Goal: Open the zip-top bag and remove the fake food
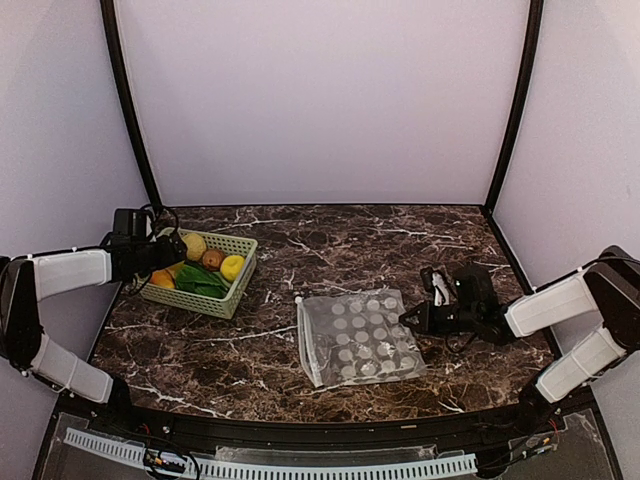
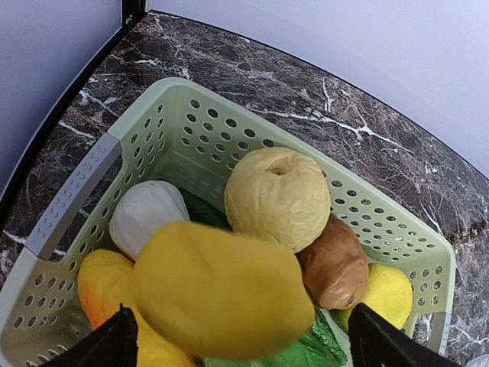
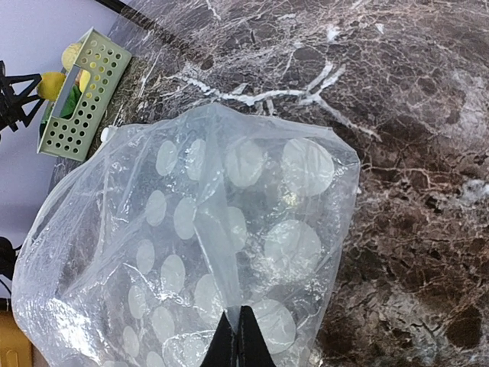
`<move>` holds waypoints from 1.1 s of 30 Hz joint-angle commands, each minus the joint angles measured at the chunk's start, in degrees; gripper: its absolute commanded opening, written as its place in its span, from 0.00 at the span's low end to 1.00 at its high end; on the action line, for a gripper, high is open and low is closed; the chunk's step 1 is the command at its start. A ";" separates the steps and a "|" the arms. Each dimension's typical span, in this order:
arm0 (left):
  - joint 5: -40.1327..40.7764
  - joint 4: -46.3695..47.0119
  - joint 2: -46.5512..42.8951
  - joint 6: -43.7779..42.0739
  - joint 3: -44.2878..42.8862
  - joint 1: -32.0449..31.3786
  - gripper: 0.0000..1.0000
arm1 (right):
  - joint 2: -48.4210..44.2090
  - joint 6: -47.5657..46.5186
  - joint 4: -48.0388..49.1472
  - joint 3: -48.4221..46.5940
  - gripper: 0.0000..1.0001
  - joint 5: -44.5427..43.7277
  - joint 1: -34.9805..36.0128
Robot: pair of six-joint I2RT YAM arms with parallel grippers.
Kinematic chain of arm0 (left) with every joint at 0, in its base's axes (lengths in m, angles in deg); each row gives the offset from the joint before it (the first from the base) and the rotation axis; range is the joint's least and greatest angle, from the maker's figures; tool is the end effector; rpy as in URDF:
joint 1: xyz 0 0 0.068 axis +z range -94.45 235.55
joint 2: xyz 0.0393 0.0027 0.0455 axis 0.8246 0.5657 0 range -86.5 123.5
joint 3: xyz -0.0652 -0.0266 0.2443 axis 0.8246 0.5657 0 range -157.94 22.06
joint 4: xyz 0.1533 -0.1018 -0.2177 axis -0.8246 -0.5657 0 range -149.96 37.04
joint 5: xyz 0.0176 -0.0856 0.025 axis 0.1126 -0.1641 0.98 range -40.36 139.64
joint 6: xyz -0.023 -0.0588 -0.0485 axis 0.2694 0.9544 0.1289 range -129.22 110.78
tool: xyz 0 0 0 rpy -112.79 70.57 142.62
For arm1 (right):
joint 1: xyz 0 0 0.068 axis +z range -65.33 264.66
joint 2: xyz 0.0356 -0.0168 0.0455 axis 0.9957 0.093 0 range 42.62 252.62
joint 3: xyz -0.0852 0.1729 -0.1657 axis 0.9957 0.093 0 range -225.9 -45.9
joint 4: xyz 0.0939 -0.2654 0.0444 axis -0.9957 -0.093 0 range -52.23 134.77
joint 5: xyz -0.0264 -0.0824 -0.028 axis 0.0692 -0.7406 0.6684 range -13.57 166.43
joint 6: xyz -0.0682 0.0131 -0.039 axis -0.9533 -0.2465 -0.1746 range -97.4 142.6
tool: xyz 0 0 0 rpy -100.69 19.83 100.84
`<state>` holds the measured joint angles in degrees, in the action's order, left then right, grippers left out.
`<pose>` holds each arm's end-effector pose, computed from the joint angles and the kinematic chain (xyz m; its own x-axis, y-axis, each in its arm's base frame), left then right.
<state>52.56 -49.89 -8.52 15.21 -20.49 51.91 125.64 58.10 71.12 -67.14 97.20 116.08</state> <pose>0.3437 -0.0183 0.1691 -0.4948 -0.3824 -0.7803 -0.2022 0.9240 -0.3246 0.2292 0.1684 0.0667 -0.8290 0.1299 -0.5439 -0.3101 0.7026 0.6405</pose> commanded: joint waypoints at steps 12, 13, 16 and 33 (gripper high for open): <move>6.01 -6.75 -6.37 -6.90 -5.40 -9.22 0.99 | 1.43 -8.85 -8.86 -11.53 0.00 0.90 -9.29; 5.58 -6.78 -6.59 -6.91 -5.51 -10.08 0.99 | 1.94 -9.40 -9.39 -12.40 0.00 1.05 -9.99; 4.74 -6.43 -7.27 -6.63 -5.42 -11.63 0.99 | 3.84 -10.54 -10.31 -15.13 0.00 1.51 -11.79; -4.21 -8.87 -2.46 -7.06 -12.34 -19.00 0.99 | 3.76 -15.75 -18.68 -25.10 0.73 2.47 -17.77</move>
<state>51.29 -54.98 -12.22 9.37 -28.38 34.36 132.90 44.90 55.78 -89.26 99.50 99.39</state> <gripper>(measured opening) 0.989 0.674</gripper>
